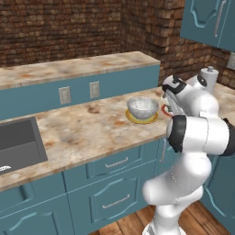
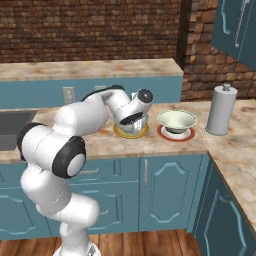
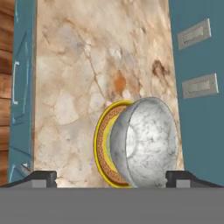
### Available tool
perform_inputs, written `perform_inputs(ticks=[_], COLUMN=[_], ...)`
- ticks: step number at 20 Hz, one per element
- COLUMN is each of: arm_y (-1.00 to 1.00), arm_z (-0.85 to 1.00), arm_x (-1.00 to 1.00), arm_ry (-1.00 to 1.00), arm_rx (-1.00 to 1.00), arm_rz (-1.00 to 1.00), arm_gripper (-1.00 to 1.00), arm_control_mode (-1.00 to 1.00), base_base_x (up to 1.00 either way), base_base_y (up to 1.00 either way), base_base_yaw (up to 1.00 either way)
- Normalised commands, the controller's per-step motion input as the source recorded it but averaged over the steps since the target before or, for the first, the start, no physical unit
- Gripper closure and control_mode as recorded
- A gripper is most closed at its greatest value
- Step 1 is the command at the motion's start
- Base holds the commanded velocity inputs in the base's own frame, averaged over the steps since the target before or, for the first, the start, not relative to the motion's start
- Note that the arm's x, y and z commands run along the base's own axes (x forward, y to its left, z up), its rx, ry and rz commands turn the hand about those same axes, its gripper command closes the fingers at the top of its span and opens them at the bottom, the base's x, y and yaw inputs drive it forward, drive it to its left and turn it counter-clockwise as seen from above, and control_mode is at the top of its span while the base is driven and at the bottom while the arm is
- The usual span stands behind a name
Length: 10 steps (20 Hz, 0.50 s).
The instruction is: Move the bowls from the cabinet to the plates on the dining table.
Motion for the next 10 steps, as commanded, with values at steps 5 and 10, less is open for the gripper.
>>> perform_inputs(ticks=[5,10], arm_y=[-0.04,-0.10], arm_z=[0.45,0.42], arm_x=[-0.55,-0.55], arm_ry=[-0.14,-0.17], arm_rx=[0.00,0.00], arm_rz=[0.00,-0.01], arm_gripper=[-1.00,-1.00], arm_control_mode=[-1.00,-1.00], base_base_x=[0.00,0.00], base_base_y=[0.00,0.00], base_base_yaw=[0.00,0.00])
